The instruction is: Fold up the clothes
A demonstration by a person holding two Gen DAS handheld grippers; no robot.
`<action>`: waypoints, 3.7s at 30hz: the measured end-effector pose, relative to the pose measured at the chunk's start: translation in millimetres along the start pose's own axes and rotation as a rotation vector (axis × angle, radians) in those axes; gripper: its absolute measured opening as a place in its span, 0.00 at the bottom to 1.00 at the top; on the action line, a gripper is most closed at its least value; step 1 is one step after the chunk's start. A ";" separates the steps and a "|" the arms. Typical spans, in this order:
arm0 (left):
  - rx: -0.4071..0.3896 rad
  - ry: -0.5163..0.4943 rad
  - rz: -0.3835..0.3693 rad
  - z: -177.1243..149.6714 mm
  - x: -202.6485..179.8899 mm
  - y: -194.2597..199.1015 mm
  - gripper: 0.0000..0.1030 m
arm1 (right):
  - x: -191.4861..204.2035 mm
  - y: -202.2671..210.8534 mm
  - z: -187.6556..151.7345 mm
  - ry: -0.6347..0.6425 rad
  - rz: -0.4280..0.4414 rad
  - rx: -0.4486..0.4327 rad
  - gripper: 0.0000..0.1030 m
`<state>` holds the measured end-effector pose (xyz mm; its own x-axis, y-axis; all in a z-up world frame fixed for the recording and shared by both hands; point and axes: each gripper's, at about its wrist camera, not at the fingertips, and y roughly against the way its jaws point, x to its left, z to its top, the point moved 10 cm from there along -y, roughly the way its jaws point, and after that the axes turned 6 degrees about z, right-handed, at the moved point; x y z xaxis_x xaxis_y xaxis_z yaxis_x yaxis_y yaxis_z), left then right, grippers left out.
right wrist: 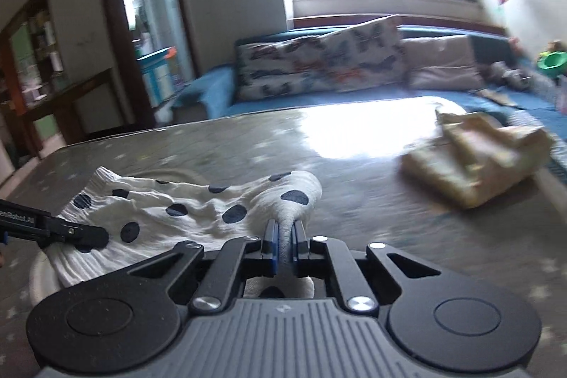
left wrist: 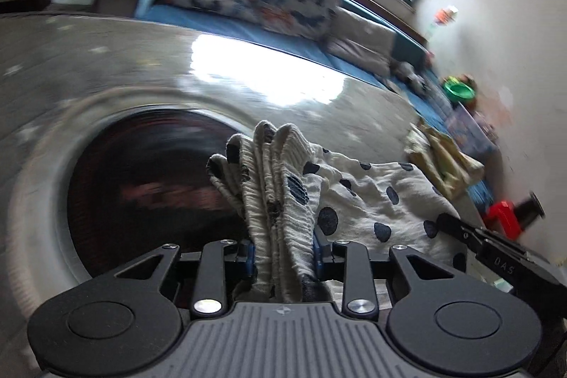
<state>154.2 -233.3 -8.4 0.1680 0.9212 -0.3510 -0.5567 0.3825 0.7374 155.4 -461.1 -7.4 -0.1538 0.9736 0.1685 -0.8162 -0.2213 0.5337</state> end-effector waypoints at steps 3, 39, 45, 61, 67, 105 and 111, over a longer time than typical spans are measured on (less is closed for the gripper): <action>0.018 -0.059 -0.038 4.5 -29.1 -19.0 0.31 | -29.7 10.0 3.6 -0.008 -0.077 -0.014 0.06; -0.002 -0.337 -0.021 -20.0 -108.5 -80.8 0.69 | -142.9 36.2 -33.4 -0.060 -0.405 -0.011 0.32; -0.035 -0.312 -0.005 -16.2 -83.1 -53.4 0.81 | -112.8 33.7 -31.6 -0.033 -0.335 -0.022 0.49; -0.204 -0.262 0.264 -2.2 61.0 48.4 0.98 | 52.7 -2.1 -12.9 0.188 0.021 -0.045 0.64; -0.214 -0.206 0.397 -10.4 135.0 75.4 1.00 | 103.7 -30.1 -23.5 0.261 0.121 -0.005 0.71; -0.225 -0.165 0.512 -27.8 299.8 86.9 1.00 | 140.0 -102.1 -74.5 0.383 0.193 0.137 0.92; -0.244 -0.158 0.493 -26.3 300.8 86.7 1.00 | 140.3 -103.5 -75.1 0.385 0.197 0.147 0.98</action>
<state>135.1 75.0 -65.3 -0.0503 0.9932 0.1053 -0.7684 -0.1059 0.6312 176.4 -297.4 -101.2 -0.5167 0.8557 -0.0267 -0.6670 -0.3828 0.6392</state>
